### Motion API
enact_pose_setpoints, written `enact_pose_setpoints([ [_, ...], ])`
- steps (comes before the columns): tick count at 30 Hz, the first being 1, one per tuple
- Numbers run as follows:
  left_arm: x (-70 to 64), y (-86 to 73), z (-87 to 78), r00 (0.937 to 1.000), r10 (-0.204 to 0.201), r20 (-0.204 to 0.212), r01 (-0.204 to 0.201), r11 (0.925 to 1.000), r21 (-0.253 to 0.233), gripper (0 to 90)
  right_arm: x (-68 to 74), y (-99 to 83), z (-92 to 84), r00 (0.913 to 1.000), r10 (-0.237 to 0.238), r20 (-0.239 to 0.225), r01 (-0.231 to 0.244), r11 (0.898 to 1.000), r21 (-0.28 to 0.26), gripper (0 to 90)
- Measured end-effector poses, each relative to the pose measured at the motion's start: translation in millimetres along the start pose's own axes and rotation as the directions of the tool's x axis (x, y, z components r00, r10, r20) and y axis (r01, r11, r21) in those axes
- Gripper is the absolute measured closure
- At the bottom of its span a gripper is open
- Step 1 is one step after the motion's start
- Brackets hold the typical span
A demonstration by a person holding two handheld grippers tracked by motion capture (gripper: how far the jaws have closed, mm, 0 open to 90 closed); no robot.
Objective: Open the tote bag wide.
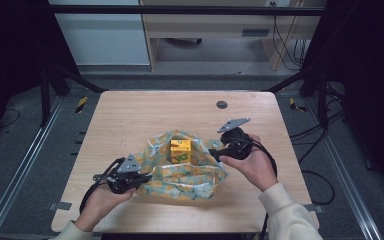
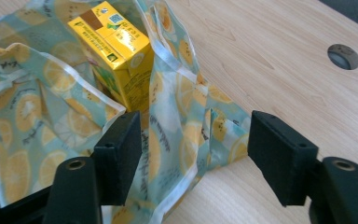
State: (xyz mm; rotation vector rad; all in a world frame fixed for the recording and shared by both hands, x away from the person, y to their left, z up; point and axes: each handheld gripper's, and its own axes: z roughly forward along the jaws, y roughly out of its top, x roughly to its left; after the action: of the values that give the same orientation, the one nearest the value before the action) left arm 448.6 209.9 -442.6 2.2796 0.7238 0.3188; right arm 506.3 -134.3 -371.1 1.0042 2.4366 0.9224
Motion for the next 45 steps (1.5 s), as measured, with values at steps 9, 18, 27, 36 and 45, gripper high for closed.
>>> enact_pose_setpoints([
  [9,-1.3,-2.7,4.8,0.9999,0.012,0.008,-0.012,0.9996,0.027,89.1,5.1,8.6,26.8,0.9981,-0.002,-0.062,0.004,1.000,0.029,41.8],
  [18,-3.8,-2.8,8.1,0.9998,0.019,0.009,-0.019,0.9993,0.033,89.1,11.0,11.6,52.6,0.9972,-0.049,-0.056,0.056,0.991,0.119,82.4],
  [27,-1.4,2.1,6.0,0.9997,0.021,-0.012,-0.021,0.9998,0.003,89.0,-9.5,34.1,55.0,0.9998,-0.003,-0.021,0.004,0.999,0.043,89.6],
  [36,1.8,-8.5,26.3,0.9998,0.015,0.010,-0.016,0.9969,0.077,89.0,-29.7,38.2,93.8,0.9979,0.058,-0.029,-0.055,0.994,0.098,89.9],
  [45,-0.2,-14.5,32.0,0.9997,0.017,0.019,-0.019,0.9937,0.110,89.0,-34.2,28.5,115.0,0.9956,0.090,-0.025,-0.086,0.986,0.141,89.1],
])
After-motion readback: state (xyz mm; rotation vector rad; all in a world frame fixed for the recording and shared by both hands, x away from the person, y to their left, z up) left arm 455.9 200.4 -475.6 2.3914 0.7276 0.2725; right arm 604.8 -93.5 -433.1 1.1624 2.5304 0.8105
